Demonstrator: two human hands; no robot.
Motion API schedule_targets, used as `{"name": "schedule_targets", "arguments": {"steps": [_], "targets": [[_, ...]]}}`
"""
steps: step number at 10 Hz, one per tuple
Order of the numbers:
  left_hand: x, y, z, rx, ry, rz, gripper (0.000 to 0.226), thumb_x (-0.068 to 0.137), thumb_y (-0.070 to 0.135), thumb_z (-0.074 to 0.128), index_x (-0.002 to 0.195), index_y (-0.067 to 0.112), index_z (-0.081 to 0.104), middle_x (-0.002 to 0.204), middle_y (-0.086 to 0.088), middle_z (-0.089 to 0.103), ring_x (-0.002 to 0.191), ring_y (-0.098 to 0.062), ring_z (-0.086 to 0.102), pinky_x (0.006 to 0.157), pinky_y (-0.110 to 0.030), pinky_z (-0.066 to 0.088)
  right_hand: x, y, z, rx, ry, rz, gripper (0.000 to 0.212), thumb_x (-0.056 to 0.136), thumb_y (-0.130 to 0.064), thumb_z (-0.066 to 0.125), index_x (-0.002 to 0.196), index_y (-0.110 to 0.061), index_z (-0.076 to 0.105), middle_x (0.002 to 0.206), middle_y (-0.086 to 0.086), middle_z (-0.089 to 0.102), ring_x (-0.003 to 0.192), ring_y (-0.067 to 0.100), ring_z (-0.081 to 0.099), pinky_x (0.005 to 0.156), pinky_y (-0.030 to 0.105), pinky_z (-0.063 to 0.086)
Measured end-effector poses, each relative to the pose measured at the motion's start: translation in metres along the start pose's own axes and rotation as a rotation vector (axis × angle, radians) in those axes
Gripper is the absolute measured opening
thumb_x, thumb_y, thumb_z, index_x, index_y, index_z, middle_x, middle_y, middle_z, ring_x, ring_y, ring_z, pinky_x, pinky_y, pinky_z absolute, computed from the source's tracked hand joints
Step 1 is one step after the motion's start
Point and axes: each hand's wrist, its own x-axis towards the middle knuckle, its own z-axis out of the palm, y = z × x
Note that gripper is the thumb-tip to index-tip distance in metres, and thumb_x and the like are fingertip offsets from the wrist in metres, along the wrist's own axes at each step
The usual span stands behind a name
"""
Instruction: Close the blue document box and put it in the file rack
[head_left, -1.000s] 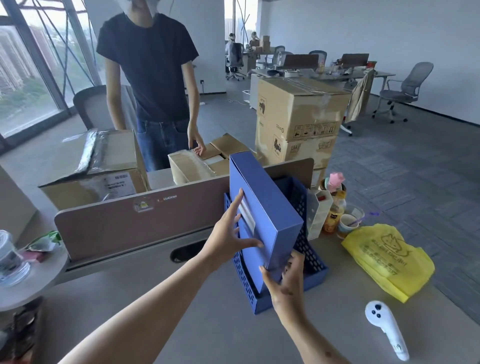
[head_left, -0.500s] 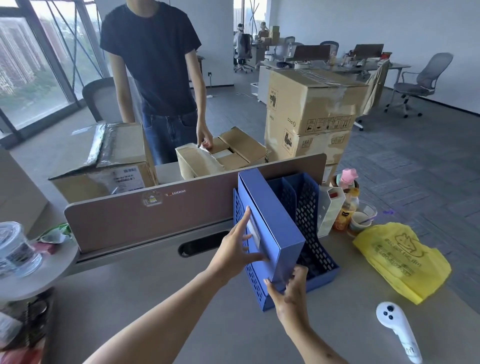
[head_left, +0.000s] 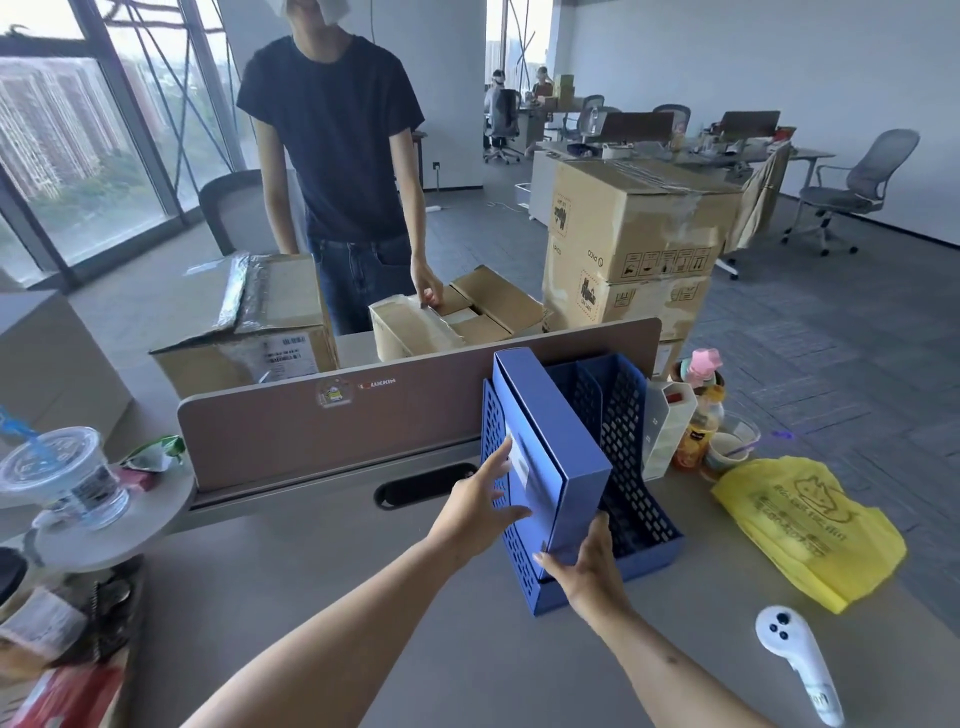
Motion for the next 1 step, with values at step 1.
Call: {"name": "schedule_targets", "arguments": {"steps": [1], "targets": [[-0.0118, -0.0012, -0.0075, 0.017, 0.061, -0.021, 0.074, 0.087, 0.022, 0.07, 0.147, 0.041, 0.031, 0.143, 0.009, 0.052, 0.11, -0.013, 0.059, 0.087, -0.03, 0.052, -0.0052, -0.0248, -0.0331, 0.095, 0.054, -0.106, 0.102, 0.065, -0.044, 0.08, 0.144, -0.018, 0.021, 0.144, 0.0, 0.03, 0.137, 0.02, 0.032, 0.104, 0.027, 0.029]]}}
